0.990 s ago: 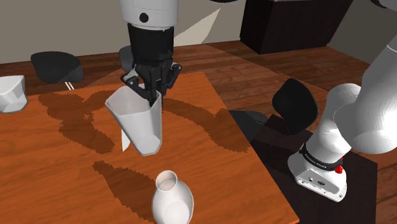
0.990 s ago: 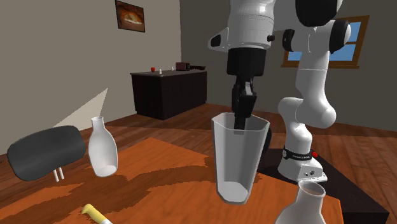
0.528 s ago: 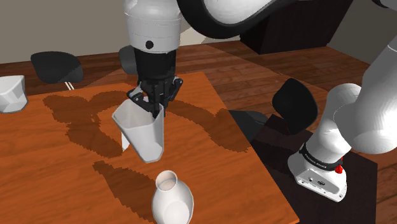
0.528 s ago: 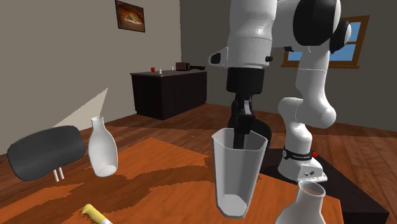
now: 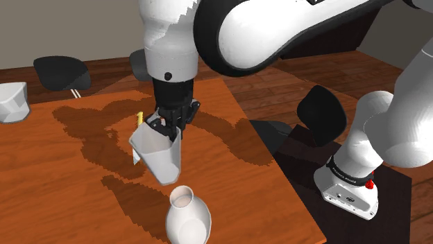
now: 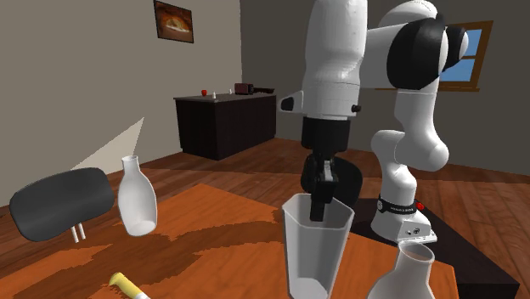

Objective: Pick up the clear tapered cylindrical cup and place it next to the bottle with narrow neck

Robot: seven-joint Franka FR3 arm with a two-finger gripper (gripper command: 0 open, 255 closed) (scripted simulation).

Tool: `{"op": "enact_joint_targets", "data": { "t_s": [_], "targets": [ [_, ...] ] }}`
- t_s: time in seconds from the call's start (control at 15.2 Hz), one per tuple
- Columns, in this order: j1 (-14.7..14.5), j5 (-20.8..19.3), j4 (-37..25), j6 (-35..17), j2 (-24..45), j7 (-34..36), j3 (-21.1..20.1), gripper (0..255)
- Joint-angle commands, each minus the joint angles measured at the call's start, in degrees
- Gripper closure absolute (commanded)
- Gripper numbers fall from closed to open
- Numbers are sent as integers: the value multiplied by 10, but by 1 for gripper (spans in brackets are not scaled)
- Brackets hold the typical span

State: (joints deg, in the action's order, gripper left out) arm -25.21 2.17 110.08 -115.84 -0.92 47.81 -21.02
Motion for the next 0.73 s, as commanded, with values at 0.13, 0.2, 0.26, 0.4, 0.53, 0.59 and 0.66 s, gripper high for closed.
{"op": "enact_joint_targets", "data": {
  "t_s": [0.13,0.2,0.26,0.4,0.53,0.59,0.66],
  "targets": [
    [0,-2,25,-31,6,0,0,255],
    [0,-3,31,-39,8,1,-1,255],
    [-1,-3,36,-46,10,1,-1,255],
    [-1,-5,47,-61,14,2,-1,255],
    [-1,-7,58,-76,19,3,-1,255],
    [-1,-8,63,-83,21,3,-1,255],
    [-2,-9,68,-91,24,4,-1,255]
  ]
}}
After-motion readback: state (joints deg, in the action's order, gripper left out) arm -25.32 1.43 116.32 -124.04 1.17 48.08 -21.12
